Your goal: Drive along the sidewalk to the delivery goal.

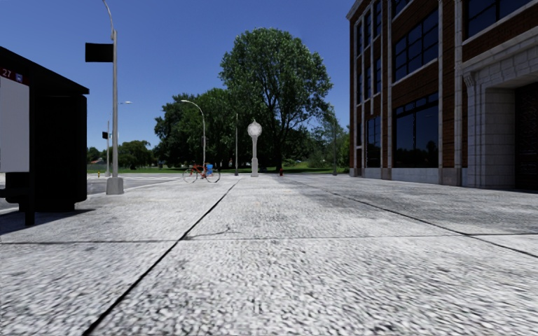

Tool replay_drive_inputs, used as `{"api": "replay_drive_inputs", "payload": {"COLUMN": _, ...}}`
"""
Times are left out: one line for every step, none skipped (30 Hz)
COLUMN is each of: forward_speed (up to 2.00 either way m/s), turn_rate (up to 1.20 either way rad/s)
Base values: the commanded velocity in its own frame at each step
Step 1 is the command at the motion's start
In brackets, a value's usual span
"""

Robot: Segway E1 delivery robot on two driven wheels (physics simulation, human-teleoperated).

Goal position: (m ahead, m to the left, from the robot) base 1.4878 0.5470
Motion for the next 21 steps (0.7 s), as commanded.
{"api": "replay_drive_inputs", "payload": {"forward_speed": 2.00, "turn_rate": 0.00}}
{"api": "replay_drive_inputs", "payload": {"forward_speed": 2.00, "turn_rate": 0.00}}
{"api": "replay_drive_inputs", "payload": {"forward_speed": 2.00, "turn_rate": 0.00}}
{"api": "replay_drive_inputs", "payload": {"forward_speed": 2.00, "turn_rate": 0.00}}
{"api": "replay_drive_inputs", "payload": {"forward_speed": 2.00, "turn_rate": 0.00}}
{"api": "replay_drive_inputs", "payload": {"forward_speed": 2.00, "turn_rate": 0.00}}
{"api": "replay_drive_inputs", "payload": {"forward_speed": 2.00, "turn_rate": 0.00}}
{"api": "replay_drive_inputs", "payload": {"forward_speed": 2.00, "turn_rate": 0.00}}
{"api": "replay_drive_inputs", "payload": {"forward_speed": 2.00, "turn_rate": 0.00}}
{"api": "replay_drive_inputs", "payload": {"forward_speed": 2.00, "turn_rate": 0.00}}
{"api": "replay_drive_inputs", "payload": {"forward_speed": 2.00, "turn_rate": 0.00}}
{"api": "replay_drive_inputs", "payload": {"forward_speed": 2.00, "turn_rate": 0.00}}
{"api": "replay_drive_inputs", "payload": {"forward_speed": 2.00, "turn_rate": 0.00}}
{"api": "replay_drive_inputs", "payload": {"forward_speed": 2.00, "turn_rate": 0.00}}
{"api": "replay_drive_inputs", "payload": {"forward_speed": 2.00, "turn_rate": 0.00}}
{"api": "replay_drive_inputs", "payload": {"forward_speed": 2.00, "turn_rate": 0.00}}
{"api": "replay_drive_inputs", "payload": {"forward_speed": 2.00, "turn_rate": 0.00}}
{"api": "replay_drive_inputs", "payload": {"forward_speed": 2.00, "turn_rate": 0.00}}
{"api": "replay_drive_inputs", "payload": {"forward_speed": 2.00, "turn_rate": 0.00}}
{"api": "replay_drive_inputs", "payload": {"forward_speed": 2.00, "turn_rate": 0.00}}
{"api": "replay_drive_inputs", "payload": {"forward_speed": 1.92, "turn_rate": 0.00}}
